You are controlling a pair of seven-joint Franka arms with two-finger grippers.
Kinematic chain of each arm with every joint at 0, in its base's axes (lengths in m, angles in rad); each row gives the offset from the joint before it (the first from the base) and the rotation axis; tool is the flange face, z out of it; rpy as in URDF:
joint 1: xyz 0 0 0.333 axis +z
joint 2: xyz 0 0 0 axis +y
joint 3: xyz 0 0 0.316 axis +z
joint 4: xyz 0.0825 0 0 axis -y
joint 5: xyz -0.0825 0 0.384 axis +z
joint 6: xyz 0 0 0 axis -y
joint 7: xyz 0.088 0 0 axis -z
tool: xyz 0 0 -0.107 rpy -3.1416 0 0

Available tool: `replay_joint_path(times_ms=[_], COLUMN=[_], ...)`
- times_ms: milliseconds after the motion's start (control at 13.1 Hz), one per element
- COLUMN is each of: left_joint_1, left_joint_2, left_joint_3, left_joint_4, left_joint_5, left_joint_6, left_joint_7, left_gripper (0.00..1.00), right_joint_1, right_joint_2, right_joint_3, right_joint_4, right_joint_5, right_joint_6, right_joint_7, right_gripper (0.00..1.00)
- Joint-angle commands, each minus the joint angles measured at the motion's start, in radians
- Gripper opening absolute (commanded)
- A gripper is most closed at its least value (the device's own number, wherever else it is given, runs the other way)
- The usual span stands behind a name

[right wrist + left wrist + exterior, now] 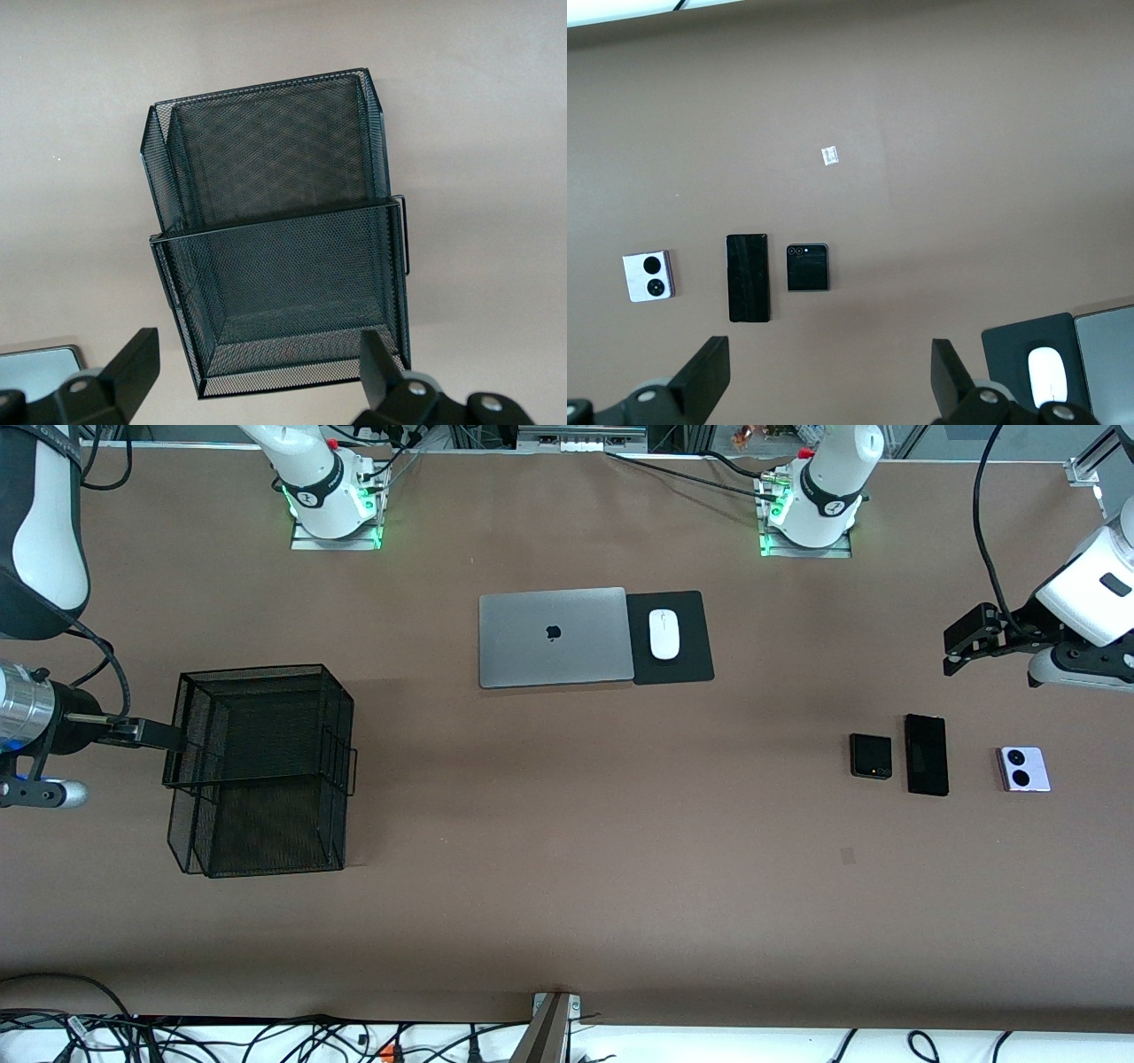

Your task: Place phones with both arms

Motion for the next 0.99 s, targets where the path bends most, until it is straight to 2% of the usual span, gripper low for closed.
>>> replay_joint_path(times_ms=[0, 913], left_joint_1=[-0.001, -0.001], left_joint_2=[-0.018, -0.018], left_joint_3=[0.000, 0.001], left_joint_4=[-0.009, -0.006], left_joint_5=[0.016, 0.010], left_joint_6=[-0.017, -0.063], left_joint_7=[0.015, 0.006], left_gripper=[1.00, 1.00], right_joint_1=[-0.013, -0.020], right_joint_2=[0.010, 0.013], right_joint_3=[0.012, -0.011], right_joint_4=[0.030, 0.030], right_joint_5=[0.009, -0.003], right_joint_6=[-0.028, -0.001], right_joint_7=[0.017, 0.025], right_gripper=[1.00, 1.00])
